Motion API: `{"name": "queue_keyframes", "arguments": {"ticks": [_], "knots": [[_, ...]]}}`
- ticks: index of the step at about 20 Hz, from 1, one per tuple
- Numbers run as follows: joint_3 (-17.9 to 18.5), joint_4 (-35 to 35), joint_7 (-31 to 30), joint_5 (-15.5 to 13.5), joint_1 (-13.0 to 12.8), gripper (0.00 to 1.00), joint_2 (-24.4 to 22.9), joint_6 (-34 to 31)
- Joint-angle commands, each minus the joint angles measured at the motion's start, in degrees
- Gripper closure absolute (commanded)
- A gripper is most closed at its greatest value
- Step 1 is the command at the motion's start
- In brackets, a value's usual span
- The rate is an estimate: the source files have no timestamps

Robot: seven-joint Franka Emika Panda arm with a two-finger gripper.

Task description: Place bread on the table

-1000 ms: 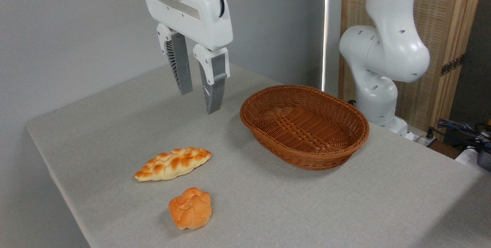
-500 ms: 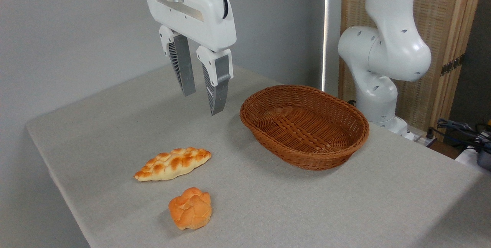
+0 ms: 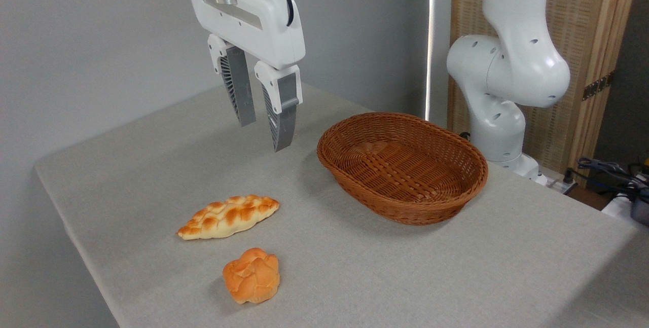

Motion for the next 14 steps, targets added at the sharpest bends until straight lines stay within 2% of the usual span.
{"name": "queue_keyframes", "arguments": {"ticks": [1,3,5,14], "knots": [[-0.6,1.6,0.0,0.8,0.8,0.0,0.7,-1.7],[-0.7,1.6,-0.1,0.8,1.2,0.0,0.7,-1.7],[-2.3,1.6,-0.1,0.8,2.5,0.0,0.6,-1.7],[-1.8,1.6,0.1,0.8,2.5,0.0,0.6,-1.7]]}}
